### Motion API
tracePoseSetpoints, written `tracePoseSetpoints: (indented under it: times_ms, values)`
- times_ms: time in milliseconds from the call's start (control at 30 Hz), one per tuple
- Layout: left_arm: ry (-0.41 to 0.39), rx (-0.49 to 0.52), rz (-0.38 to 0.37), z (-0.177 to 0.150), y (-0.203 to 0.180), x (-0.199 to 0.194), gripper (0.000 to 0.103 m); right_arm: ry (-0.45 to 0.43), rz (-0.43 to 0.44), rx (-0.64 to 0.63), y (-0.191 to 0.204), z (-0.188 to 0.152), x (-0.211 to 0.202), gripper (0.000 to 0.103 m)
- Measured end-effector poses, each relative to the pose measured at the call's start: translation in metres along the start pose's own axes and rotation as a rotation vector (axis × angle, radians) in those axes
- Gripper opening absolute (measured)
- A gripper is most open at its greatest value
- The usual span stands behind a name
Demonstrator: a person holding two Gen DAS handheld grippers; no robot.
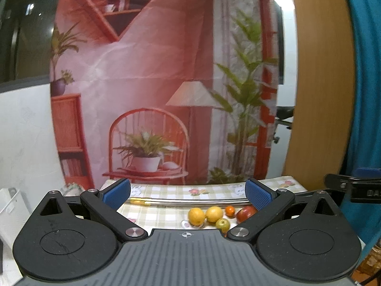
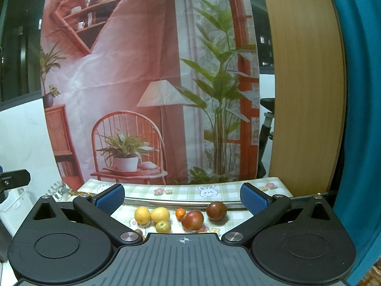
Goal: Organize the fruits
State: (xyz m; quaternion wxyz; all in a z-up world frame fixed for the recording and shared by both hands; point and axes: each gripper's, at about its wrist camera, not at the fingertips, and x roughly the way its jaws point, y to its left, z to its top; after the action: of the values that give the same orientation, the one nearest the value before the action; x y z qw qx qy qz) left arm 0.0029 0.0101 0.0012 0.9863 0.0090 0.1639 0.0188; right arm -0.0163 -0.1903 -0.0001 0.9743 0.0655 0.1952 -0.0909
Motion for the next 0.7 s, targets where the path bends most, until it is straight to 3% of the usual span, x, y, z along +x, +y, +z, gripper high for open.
tracePoseSetpoints:
  times_ms: [233, 567, 700]
  values:
    - [0.075, -0.064, 0.078, -0.012, 0.046, 0.041, 0.103, 0.028, -0.008, 0.024, -0.015, -0.01, 0.033, 0.103]
    - [0.167, -0.08, 0.15, -0.034, 0.103, 0.104, 0.102, 0.13, 0.039, 0.014, -0.021, -0.036, 0.118, 0.103]
    - [0.204, -0.076, 0.149, -0.047, 0.113, 0.129, 0.093, 0.15, 0.065, 0.016, -0.018, -0.046, 0.144, 0.103]
